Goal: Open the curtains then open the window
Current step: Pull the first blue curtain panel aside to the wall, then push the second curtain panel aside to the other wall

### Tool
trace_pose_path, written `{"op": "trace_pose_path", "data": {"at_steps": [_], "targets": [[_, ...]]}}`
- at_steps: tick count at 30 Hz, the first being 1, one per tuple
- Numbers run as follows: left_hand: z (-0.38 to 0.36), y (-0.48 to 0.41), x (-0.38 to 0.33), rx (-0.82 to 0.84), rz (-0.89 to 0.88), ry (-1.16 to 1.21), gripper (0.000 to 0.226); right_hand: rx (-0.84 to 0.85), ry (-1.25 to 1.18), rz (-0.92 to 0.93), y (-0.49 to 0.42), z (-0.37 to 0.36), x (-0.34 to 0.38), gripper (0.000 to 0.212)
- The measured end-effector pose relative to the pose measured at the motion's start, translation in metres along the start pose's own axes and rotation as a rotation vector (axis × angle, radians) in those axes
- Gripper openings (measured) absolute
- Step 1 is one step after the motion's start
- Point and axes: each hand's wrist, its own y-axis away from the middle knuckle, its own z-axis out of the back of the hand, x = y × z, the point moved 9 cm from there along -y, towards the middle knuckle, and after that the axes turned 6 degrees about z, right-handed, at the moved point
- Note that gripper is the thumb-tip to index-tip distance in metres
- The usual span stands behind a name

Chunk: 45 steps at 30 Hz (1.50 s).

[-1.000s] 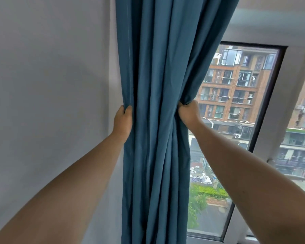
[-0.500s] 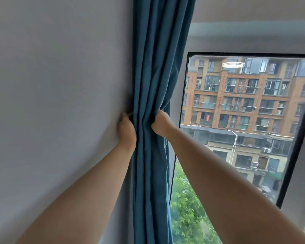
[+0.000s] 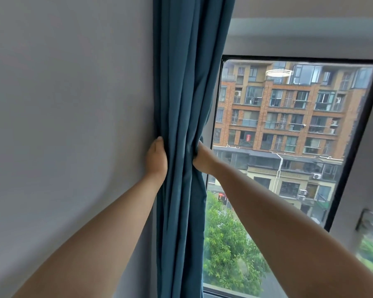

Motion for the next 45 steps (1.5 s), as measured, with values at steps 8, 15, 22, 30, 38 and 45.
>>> {"op": "trace_pose_path", "data": {"at_steps": [8, 15, 22, 30, 38, 45], "targets": [[-0.002, 0.027, -0.016, -0.016, -0.378, -0.302, 0.072, 0.211, 0.176, 0.038, 0.035, -0.036, -0.022, 0.053], [-0.009, 0.059, -0.044, -0.084, -0.584, -0.645, 0.072, 0.169, 0.116, 0.001, 0.05, -0.025, -0.032, 0.037], [-0.055, 0.086, -0.065, -0.001, -0.812, -0.921, 0.068, -0.098, -0.318, -0.191, 0.063, 0.035, -0.06, 0.04], [-0.107, 0.114, -0.069, 0.04, -0.945, -0.937, 0.068, -0.233, -0.504, -0.296, 0.105, 0.089, -0.113, 0.053], [-0.195, 0.142, -0.034, 0.321, -0.947, -0.937, 0.067, -0.387, -0.378, -0.371, 0.151, 0.137, -0.158, 0.046], [-0.255, 0.156, 0.006, 0.413, -0.776, -0.831, 0.061, -0.479, -0.245, -0.497, 0.214, 0.181, -0.209, 0.046]]}}
